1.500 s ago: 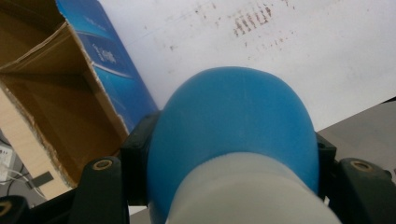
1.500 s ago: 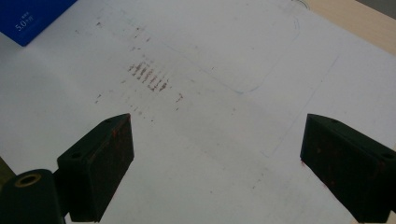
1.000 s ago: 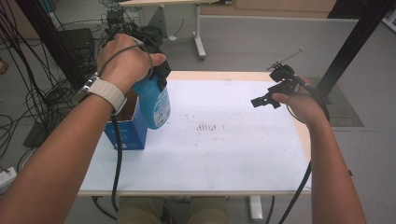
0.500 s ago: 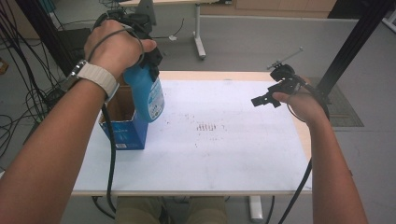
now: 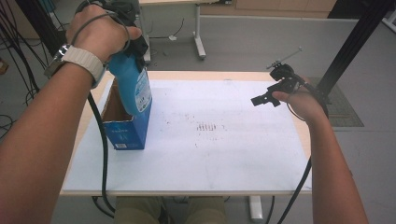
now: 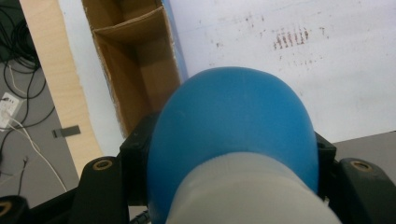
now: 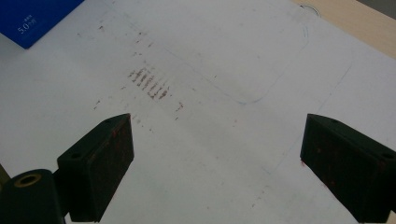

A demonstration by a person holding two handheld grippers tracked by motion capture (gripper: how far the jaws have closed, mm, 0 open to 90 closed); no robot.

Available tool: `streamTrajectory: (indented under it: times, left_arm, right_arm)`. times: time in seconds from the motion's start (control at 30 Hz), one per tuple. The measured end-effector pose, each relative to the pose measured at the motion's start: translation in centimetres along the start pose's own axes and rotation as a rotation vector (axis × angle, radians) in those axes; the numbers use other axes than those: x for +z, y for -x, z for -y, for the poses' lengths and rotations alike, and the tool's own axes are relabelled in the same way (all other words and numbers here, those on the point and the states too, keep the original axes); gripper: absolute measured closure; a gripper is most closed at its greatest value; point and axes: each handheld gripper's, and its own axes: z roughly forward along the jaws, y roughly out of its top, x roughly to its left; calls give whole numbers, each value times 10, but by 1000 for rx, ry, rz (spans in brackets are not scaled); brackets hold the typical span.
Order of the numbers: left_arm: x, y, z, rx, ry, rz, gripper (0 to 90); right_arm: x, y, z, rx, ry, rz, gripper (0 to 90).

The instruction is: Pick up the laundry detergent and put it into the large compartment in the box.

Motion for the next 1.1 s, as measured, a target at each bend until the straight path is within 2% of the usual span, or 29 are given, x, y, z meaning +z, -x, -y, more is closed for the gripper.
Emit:
streamTrajectory:
  times: [0.4, 0.6, 1.1]
  left_arm:
    - [-4, -21, -4, -57, 6, 21, 383]
    - [-6, -26, -4, -76, 7, 4, 383]
    - [-5, -44, -7, -131, -2, 11, 382]
  right_arm:
    - [4, 8, 2, 15, -2, -3, 94]
    - [3, 11, 3, 18, -2, -2, 94]
    - [8, 12, -2, 18, -9, 0, 94]
